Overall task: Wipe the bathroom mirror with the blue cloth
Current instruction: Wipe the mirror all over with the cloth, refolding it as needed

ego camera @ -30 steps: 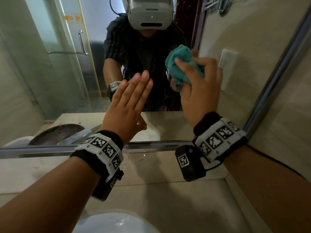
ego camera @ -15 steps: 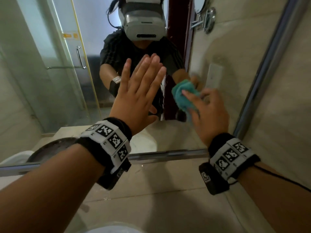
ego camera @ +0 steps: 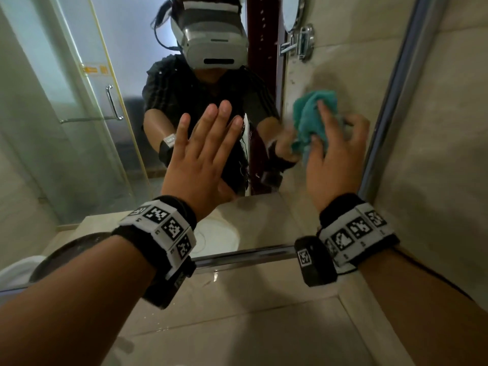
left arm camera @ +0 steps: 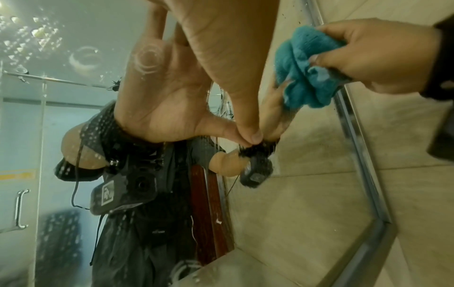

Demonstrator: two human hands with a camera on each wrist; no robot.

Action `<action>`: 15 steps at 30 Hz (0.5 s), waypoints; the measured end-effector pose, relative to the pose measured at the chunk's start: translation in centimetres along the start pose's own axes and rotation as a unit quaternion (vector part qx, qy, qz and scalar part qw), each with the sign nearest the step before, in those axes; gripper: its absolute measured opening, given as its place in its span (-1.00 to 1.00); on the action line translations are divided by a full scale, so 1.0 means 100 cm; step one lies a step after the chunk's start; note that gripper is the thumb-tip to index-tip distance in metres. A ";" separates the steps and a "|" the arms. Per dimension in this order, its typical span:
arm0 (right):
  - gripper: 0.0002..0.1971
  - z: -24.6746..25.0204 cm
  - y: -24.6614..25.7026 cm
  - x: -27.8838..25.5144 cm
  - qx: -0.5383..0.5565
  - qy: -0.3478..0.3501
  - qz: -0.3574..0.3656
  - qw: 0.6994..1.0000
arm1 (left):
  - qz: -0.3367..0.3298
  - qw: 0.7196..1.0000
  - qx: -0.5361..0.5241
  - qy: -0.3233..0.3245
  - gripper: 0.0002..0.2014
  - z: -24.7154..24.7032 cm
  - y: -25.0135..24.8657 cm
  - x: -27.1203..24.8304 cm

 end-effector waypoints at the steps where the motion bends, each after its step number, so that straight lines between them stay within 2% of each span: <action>1: -0.47 0.006 -0.002 0.007 0.012 -0.024 -0.033 0.999 | 0.001 1.000 0.001 0.005 0.32 0.000 -0.001 0.000; 3: -0.45 0.001 0.011 0.009 0.007 -0.011 -0.011 1.000 | 0.005 1.000 0.002 0.007 0.31 0.000 -0.001 0.000; 5: -0.41 -0.020 0.036 -0.005 -0.018 0.071 0.087 0.993 | 0.005 1.000 -0.006 -0.005 0.25 0.000 -0.001 0.000; 7: -0.42 -0.039 0.047 -0.027 -0.061 0.142 0.175 0.972 | 0.000 1.000 -0.016 -0.024 0.18 0.001 -0.001 -0.001; 9: -0.43 -0.038 0.038 -0.029 -0.069 0.157 0.195 0.966 | 0.002 1.000 -0.016 -0.025 0.19 0.002 -0.001 -0.001; 10: -0.41 -0.030 0.030 -0.023 -0.063 0.144 0.170 0.973 | 0.004 1.000 -0.014 -0.019 0.22 0.002 -0.001 0.000; 11: -0.40 -0.018 0.017 -0.016 -0.055 0.120 0.116 0.984 | 0.007 1.000 -0.011 -0.008 0.27 0.002 -0.002 0.000; 13: -0.44 0.008 -0.015 0.000 -0.010 0.043 -0.035 0.998 | 0.012 1.000 -0.004 0.010 0.33 0.001 -0.002 0.001; 15: -0.51 0.023 -0.034 0.007 0.063 -0.041 -0.137 0.988 | 0.017 1.000 -0.001 0.019 0.36 0.000 -0.001 0.001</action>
Point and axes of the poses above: each hand's wrist, its own x-axis towards the middle knuckle, its own z-axis out of the back of the hand, y = z × x, the point moved 5 cm from there along x, towards the middle knuckle, and after that the axes turned 14 degrees about y, right-handed, at the moved point
